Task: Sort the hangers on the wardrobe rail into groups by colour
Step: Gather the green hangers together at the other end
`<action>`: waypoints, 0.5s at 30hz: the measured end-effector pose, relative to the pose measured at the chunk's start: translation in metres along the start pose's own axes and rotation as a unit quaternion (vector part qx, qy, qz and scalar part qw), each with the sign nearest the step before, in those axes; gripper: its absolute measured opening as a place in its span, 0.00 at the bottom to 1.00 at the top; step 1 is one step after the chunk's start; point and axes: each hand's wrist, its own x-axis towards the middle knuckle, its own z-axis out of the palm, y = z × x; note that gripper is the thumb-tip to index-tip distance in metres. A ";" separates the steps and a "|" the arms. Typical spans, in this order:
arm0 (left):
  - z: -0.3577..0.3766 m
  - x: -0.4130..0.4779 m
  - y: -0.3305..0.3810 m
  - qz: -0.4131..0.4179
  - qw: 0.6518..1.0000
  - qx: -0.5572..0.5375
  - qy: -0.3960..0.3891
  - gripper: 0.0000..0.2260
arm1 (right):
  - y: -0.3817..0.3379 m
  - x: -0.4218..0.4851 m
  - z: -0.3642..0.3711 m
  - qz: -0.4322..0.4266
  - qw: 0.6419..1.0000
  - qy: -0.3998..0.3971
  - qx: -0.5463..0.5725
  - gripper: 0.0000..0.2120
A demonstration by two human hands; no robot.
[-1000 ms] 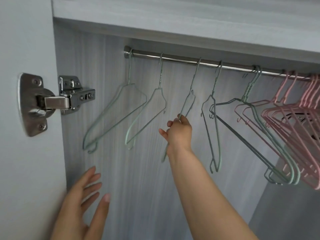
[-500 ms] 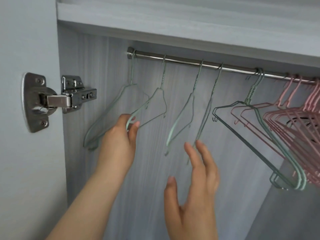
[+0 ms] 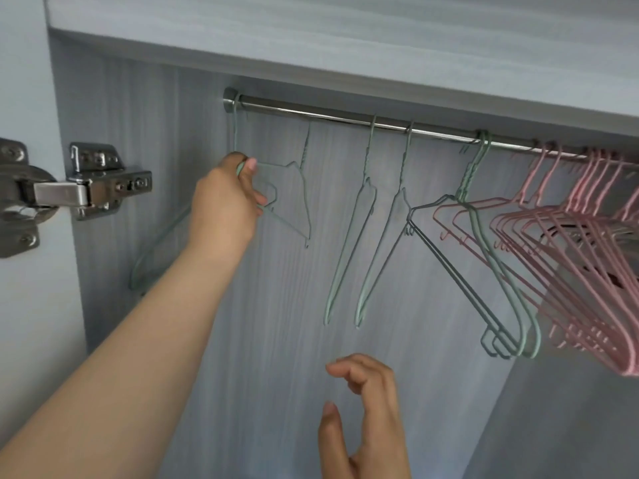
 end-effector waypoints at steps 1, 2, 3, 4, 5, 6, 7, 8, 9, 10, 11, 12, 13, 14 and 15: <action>0.002 0.000 -0.002 -0.008 1.000 -0.003 -0.002 0.10 | 0.003 -0.001 -0.002 0.002 1.000 -0.005 -0.002 0.24; 0.005 -0.001 -0.006 -0.016 1.000 -0.010 -0.003 0.11 | 0.006 -0.003 -0.003 0.006 1.000 -0.010 -0.004 0.24; 0.006 -0.004 -0.009 -0.022 1.000 -0.018 -0.004 0.11 | 0.009 -0.004 -0.005 0.012 1.000 -0.016 -0.004 0.23; 0.007 -0.008 -0.013 -0.029 0.999 -0.027 -0.006 0.11 | 0.011 -0.005 -0.006 0.018 1.000 -0.023 -0.001 0.22; 0.006 -0.012 -0.016 -0.037 0.999 -0.035 -0.009 0.11 | 0.013 -0.006 -0.007 0.025 0.999 -0.030 0.003 0.22; 0.006 -0.016 -0.019 -0.044 0.998 -0.040 -0.010 0.11 | 0.015 -0.007 -0.008 0.031 0.999 -0.040 0.007 0.21; 0.004 -0.021 -0.023 -0.050 0.998 -0.043 -0.009 0.11 | 0.017 -0.008 -0.007 0.037 0.998 -0.051 0.010 0.20; 0.002 -0.027 -0.027 -0.055 0.998 -0.043 -0.008 0.10 | 0.019 -0.010 -0.007 0.042 0.997 -0.062 0.011 0.19; -0.001 -0.035 -0.030 -0.059 0.997 -0.041 -0.007 0.10 | 0.021 -0.011 -0.005 0.045 0.996 -0.073 0.010 0.18; -0.005 -0.044 -0.034 -0.062 0.997 -0.039 -0.007 0.10 | 0.024 -0.013 -0.003 0.046 0.995 -0.083 0.008 0.16; -0.009 -0.054 -0.038 -0.067 0.997 -0.041 -0.008 0.10 | 0.027 -0.015 -0.001 0.046 0.995 -0.092 0.006 0.15; -0.014 -0.066 -0.042 -0.075 0.996 -0.046 -0.010 0.11 | 0.031 -0.018 0.003 0.046 0.994 -0.101 0.003 0.15; -0.020 -0.079 -0.046 -0.087 0.995 -0.052 -0.016 0.11 | 0.037 -0.021 0.006 0.049 0.992 -0.112 0.000 0.14; -0.026 -0.092 -0.050 -0.098 0.994 -0.053 -0.024 0.12 | 0.042 -0.025 0.011 0.058 0.990 -0.126 0.000 0.14; -0.034 -0.105 -0.054 -0.109 0.992 -0.052 -0.032 0.12 | 0.048 -0.028 0.015 0.075 0.987 -0.142 0.002 0.13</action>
